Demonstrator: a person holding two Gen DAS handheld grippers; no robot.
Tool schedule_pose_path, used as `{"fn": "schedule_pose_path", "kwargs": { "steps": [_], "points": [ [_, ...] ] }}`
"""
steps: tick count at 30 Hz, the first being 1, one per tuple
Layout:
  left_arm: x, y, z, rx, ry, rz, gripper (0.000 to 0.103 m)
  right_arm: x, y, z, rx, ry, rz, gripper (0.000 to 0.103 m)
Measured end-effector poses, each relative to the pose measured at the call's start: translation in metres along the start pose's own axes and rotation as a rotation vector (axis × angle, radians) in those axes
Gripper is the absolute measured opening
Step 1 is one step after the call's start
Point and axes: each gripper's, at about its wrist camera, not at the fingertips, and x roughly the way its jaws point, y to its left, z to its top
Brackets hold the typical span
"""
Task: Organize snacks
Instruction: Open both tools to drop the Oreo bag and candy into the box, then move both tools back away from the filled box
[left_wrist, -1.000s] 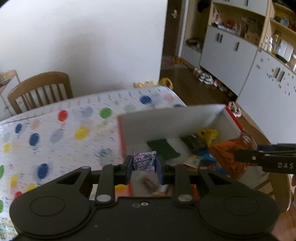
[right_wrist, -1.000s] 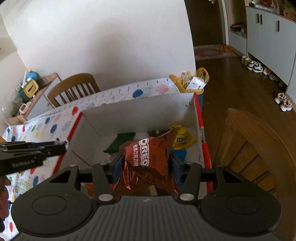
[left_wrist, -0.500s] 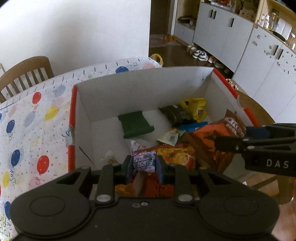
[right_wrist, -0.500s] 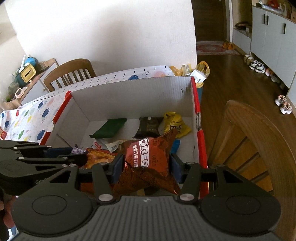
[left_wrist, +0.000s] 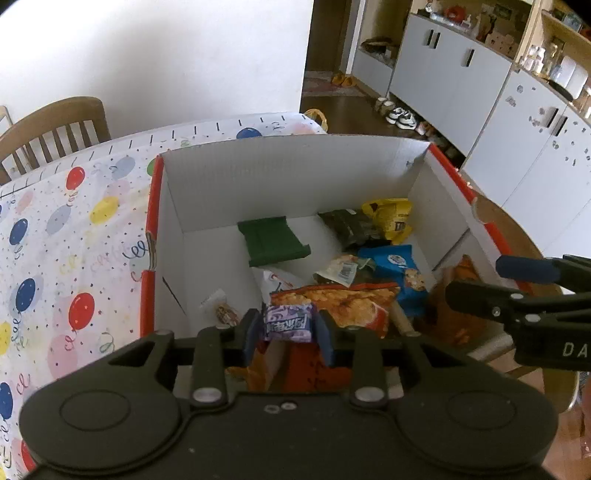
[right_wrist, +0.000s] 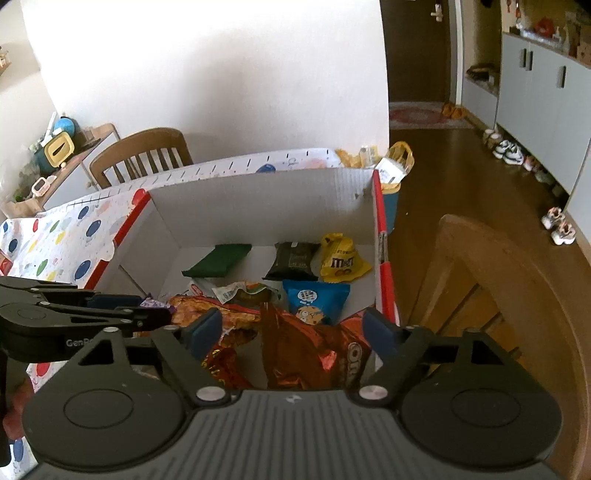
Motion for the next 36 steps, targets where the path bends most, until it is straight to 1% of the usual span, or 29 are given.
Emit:
{"fn": "schedule_pose_path", "kwargs": {
  "steps": [2,4,5,6,8,10,11,13,19,22,24,29,36],
  "points": [
    [-0.007,0.001,-0.003,0.006,-0.017,-0.002,0.035,-0.007,0.000,-0.001,-0.001,-0.016,-0.002,0.085],
    [-0.014,0.000,-0.006,0.021,-0.038,0.003,0.047,-0.017,0.002,-0.002,-0.005,-0.039,-0.006,0.089],
    [-0.018,0.000,-0.007,0.027,-0.052,0.007,0.067,-0.022,0.003,-0.003,-0.007,-0.053,-0.006,0.095],
    [-0.023,0.001,-0.008,0.028,-0.069,0.011,0.099,-0.028,0.004,-0.003,-0.010,-0.067,-0.006,0.098],
    [-0.035,0.002,-0.011,0.029,-0.119,0.027,0.103,-0.039,0.006,-0.004,-0.018,-0.090,-0.003,0.098],
    [-0.043,0.002,-0.012,0.042,-0.134,0.022,0.102,-0.049,0.010,-0.005,-0.027,-0.112,0.000,0.099],
    [-0.047,0.003,-0.013,0.045,-0.141,0.026,0.102,-0.054,0.011,-0.006,-0.031,-0.123,0.002,0.102],
    [-0.056,0.004,-0.016,0.049,-0.160,0.029,0.102,-0.064,0.017,-0.007,-0.042,-0.150,0.005,0.103],
    [-0.077,0.009,-0.025,0.042,-0.178,0.013,0.103,-0.086,0.035,-0.015,-0.059,-0.201,0.013,0.103],
    [-0.088,0.007,-0.032,0.069,-0.196,0.034,0.103,-0.095,0.042,-0.018,-0.061,-0.218,0.015,0.103],
    [-0.097,0.008,-0.036,0.073,-0.206,0.022,0.103,-0.101,0.045,-0.021,-0.054,-0.229,0.015,0.103],
    [-0.113,0.013,-0.045,0.044,-0.211,-0.011,0.103,-0.112,0.047,-0.027,-0.031,-0.249,0.008,0.103],
    [-0.130,0.018,-0.053,0.012,-0.224,-0.054,0.103,-0.120,0.048,-0.038,0.008,-0.246,0.013,0.103]
  ]
}}
